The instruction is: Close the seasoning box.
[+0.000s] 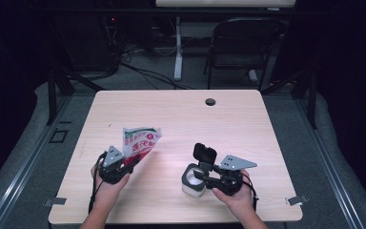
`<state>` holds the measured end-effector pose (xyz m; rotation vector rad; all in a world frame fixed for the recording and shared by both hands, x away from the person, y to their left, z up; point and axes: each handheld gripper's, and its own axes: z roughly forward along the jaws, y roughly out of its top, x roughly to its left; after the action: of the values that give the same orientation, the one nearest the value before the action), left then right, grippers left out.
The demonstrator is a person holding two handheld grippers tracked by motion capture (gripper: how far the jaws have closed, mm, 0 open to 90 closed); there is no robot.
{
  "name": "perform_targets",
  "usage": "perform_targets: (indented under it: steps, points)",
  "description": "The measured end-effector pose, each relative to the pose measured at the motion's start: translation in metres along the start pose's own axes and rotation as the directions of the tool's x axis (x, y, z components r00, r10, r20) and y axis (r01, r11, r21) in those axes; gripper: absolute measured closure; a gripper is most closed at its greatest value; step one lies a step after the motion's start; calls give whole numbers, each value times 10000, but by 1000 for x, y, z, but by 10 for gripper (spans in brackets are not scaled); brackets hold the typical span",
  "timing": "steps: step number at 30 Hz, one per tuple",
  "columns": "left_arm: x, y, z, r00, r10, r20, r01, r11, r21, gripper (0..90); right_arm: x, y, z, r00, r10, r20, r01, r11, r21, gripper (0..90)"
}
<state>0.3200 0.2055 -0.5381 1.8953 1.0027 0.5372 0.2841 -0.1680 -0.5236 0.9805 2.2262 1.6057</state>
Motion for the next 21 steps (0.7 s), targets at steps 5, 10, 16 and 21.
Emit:
perform_targets:
  steps: [5,10,16,21]
  points:
    - [8,5,-9,9995,-167,-249,164,9998,-124,753,-1,0,-1,10000,-18,63,19,10000,-46,570]
    - [14,11,-18,9986,-180,-488,166,9994,-289,755,0,0,-2,9999,-113,121,113,9999,-15,568]
    - [26,10,-28,9955,-256,-908,236,9995,-232,755,-1,0,-2,9997,-149,200,150,9999,-22,567]
    - [38,0,-35,9898,-666,-1263,637,9976,-271,756,-1,0,-2,9997,-156,207,156,9999,15,573]
